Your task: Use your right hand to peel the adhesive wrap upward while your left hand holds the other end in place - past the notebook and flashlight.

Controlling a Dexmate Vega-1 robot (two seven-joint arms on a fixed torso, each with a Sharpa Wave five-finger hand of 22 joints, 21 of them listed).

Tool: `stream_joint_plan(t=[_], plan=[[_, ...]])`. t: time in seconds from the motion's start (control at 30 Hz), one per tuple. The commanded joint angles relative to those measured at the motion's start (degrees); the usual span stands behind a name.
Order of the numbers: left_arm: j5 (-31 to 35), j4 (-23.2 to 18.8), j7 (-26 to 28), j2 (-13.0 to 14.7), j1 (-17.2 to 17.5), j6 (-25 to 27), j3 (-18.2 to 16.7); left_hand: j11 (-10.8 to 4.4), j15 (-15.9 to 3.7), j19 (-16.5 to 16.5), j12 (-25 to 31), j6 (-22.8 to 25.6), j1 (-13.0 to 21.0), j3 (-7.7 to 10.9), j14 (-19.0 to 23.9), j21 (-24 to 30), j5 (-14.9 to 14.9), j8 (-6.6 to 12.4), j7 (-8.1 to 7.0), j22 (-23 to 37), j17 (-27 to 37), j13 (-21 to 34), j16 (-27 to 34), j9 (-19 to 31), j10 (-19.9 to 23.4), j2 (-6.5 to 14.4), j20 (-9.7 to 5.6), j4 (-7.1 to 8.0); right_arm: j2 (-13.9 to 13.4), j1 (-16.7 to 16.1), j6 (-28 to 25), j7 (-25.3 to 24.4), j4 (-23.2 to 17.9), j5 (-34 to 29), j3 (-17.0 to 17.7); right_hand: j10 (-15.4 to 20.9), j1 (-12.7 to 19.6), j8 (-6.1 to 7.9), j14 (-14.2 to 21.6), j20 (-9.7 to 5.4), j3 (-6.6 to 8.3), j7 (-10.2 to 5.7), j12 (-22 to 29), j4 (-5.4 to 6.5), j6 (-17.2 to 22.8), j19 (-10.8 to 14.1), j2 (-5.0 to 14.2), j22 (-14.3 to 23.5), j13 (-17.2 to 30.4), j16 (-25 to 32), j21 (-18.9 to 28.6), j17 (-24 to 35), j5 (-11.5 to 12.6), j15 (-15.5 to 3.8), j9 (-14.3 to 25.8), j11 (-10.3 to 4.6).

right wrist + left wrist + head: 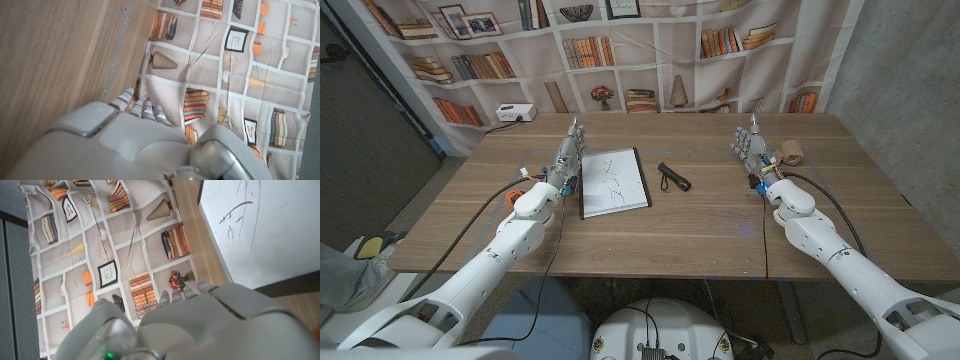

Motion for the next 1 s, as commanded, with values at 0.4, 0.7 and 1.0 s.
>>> stream_joint_plan(t=[0.4, 0.7, 1.0], plan=[[-0.9, 0.38, -1.19, -0.25, 0.72, -0.9, -0.2, 0.13, -0.09, -0.16, 0.45, 0.35, 0.91, 0.43, -0.73, 0.51, 0.25, 0.47, 0.01, 0.1, 0.28, 0.11, 0.38, 0.22, -0.11, -0.04, -0.11, -0.01, -1.19, -0.96, -1.39, -0.87, -2.6, -0.18, 0.08, -0.59, 1.18, 0.39, -2.47, 0.51, -0.13, 0.11, 0.44, -0.35, -0.42, 0.02, 0.27, 0.17, 0.13, 0.25, 0.28, 0.05, 0.42, 0.04, 0.24, -0.15], [-1.18, -1.05, -1.46, 0.03, 1.89, -1.7, -0.46, 0.09, 0.08, 0.01, 0.56, 0.46, 1.06, 0.58, -0.72, 0.58, 0.23, 0.47, 0.15, 0.09, 0.27, 0.11, 0.37, 0.22, 0.01, -0.02, -0.17, -0.12, -1.61, -1.38, -1.48, -1.76, -3.66, -1.04, -0.05, -0.58, 1.48, 0.42, -2.5, 0.43, -0.03, 0.06, 0.48, -0.54, -0.45, 0.09, 0.33, 0.17, 0.13, 0.27, 0.32, 0.01, 0.44, -0.02, 0.24, -0.23], [-1.99, -4.05, -0.64, 1.0, 3.93, -0.72, -1.05, 0.07, 0.09, 0.07, 0.6, 0.57, 1.16, 0.7, -0.6, 0.6, 0.2, 0.47, 0.15, 0.09, 0.27, 0.11, 0.4, 0.22, 0.04, -0.02, -0.09, -0.2, -2.9, -1.65, -3.03, -3.97, -6.43, -3.41, -0.63, -1.08, 2.72, 0.42, -2.99, 0.89, 0.18, -0.03, 0.39, -1.39, -0.98, -0.28, -0.07, 0.15, 0.14, 0.16, 0.16, -0.06, 0.39, -0.11, 0.25, -0.31]])
